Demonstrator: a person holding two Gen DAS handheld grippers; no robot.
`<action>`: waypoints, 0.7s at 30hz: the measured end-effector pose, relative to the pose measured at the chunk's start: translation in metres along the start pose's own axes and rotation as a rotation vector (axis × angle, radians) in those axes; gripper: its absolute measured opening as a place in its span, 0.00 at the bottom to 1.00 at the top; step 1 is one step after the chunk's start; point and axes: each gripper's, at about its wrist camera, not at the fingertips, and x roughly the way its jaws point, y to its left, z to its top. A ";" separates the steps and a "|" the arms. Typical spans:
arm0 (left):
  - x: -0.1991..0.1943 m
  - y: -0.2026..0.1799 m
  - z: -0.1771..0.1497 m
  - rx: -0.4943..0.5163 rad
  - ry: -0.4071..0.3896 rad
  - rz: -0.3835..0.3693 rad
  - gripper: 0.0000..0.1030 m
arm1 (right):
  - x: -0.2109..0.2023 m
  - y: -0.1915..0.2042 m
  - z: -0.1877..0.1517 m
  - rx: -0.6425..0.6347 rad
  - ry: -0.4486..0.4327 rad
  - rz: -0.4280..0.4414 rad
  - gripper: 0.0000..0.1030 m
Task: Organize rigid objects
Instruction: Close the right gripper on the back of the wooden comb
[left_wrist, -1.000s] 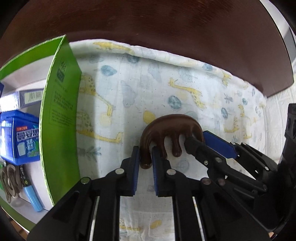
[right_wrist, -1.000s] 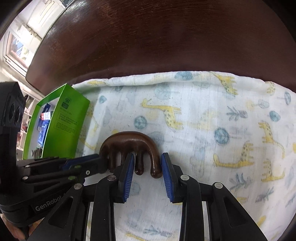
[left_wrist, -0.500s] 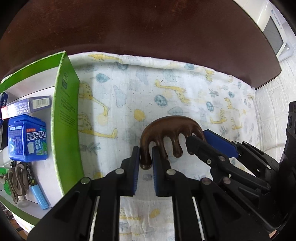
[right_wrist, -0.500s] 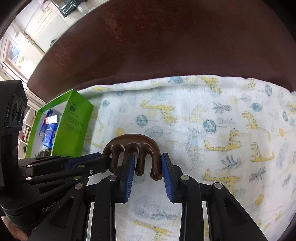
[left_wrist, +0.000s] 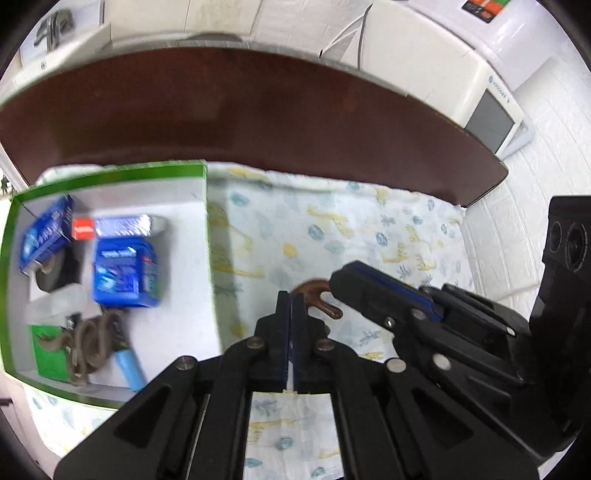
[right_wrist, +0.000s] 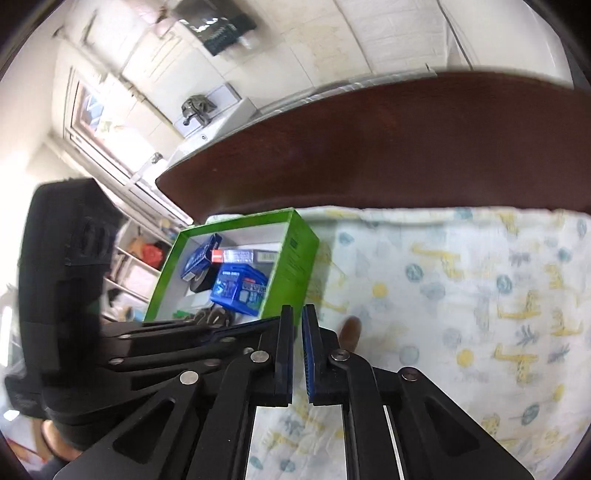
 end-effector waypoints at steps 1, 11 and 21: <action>0.001 0.003 0.000 -0.012 0.010 -0.005 0.00 | 0.000 0.009 0.002 -0.032 -0.027 -0.030 0.09; 0.035 -0.024 -0.038 0.003 0.106 -0.047 0.42 | 0.019 -0.053 -0.019 -0.003 0.167 -0.235 0.09; 0.072 -0.008 -0.053 -0.064 0.207 0.073 0.20 | 0.045 -0.074 -0.052 -0.041 0.299 -0.173 0.09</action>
